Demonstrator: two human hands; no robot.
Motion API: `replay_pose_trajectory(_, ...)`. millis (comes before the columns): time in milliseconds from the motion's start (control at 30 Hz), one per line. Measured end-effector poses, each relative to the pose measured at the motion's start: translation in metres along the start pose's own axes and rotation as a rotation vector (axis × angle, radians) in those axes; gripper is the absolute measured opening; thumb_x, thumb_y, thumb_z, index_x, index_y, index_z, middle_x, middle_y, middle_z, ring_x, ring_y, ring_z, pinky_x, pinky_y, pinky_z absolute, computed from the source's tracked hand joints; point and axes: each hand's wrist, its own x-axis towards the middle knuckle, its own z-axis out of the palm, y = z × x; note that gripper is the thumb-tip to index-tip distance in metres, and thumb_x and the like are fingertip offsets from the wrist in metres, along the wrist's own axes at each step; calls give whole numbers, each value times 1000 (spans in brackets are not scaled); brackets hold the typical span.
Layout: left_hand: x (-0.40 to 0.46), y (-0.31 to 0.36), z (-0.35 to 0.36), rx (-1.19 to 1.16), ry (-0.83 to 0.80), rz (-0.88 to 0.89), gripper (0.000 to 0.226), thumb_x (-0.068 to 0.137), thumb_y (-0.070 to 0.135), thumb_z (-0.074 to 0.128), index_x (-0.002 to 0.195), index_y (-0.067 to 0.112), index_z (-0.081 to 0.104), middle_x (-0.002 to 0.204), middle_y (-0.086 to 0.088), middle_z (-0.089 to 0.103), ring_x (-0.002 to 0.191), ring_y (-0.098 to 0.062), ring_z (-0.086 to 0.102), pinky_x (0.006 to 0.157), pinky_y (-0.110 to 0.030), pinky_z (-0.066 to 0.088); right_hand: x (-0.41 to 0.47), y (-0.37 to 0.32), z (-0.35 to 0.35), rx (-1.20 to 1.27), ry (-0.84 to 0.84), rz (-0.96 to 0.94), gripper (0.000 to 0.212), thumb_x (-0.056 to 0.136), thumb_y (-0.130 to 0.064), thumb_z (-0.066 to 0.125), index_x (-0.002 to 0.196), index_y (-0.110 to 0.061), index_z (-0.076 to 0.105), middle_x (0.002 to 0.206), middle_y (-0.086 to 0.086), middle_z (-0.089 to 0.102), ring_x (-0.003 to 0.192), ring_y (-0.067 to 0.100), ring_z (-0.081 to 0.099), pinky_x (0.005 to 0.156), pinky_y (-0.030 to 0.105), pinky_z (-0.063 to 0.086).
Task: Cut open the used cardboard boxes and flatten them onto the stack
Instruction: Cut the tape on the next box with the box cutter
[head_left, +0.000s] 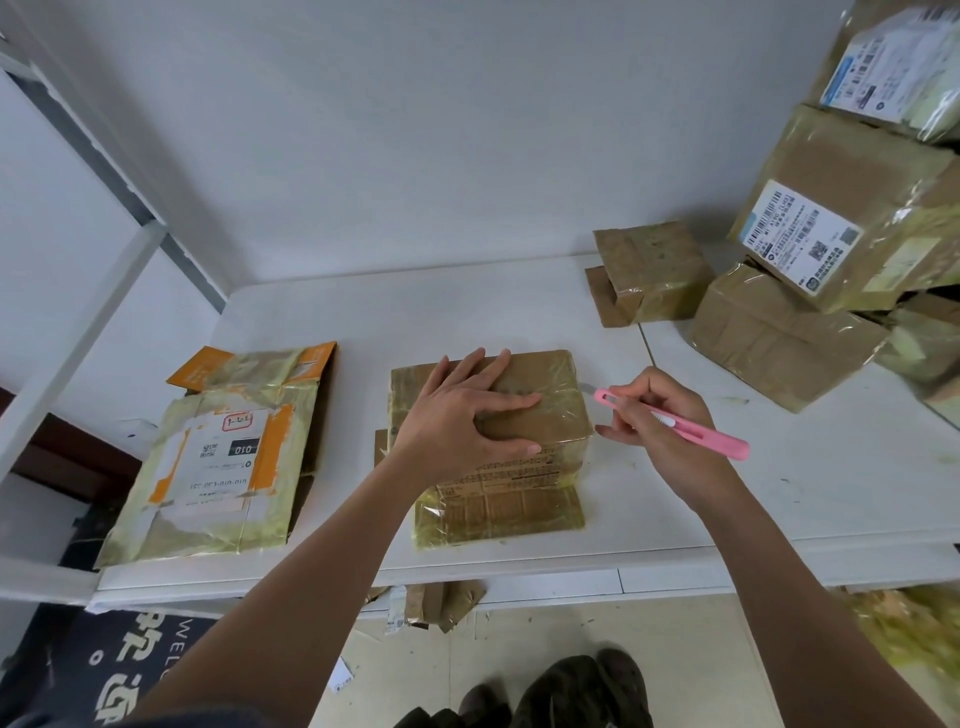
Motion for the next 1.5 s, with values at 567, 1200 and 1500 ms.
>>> replay_pose_trajectory(567, 1, -2, 1, -12, 5, -3, 60, 69, 77, 58, 126, 61, 49, 160, 19, 15, 148, 1, -2, 122, -36, -8, -35, 3, 13, 199, 136, 77, 15, 95, 9, 52, 83, 2, 57, 68, 7, 57, 67, 17, 59, 76, 42, 61)
replay_pose_trajectory(1200, -1, 1, 1, -6, 21, -2, 59, 72, 72, 61, 128, 59, 49, 160, 16, 17, 149, -4, 2, 122, -36, -7, -21, 6, 24, 296, 259, 77, 25, 96, 5, 52, 75, -7, 59, 70, 4, 59, 67, 16, 59, 80, 41, 60)
replay_pose_trajectory(1500, 1, 3, 4, 16, 46, -94, 71, 71, 81, 51, 137, 59, 38, 164, 5, -2, 149, -9, -14, 118, -41, -19, -38, 1, -6, 161, 363, 27, 16, 96, 2, 54, 86, -8, 59, 75, 9, 59, 71, 17, 62, 79, 37, 60)
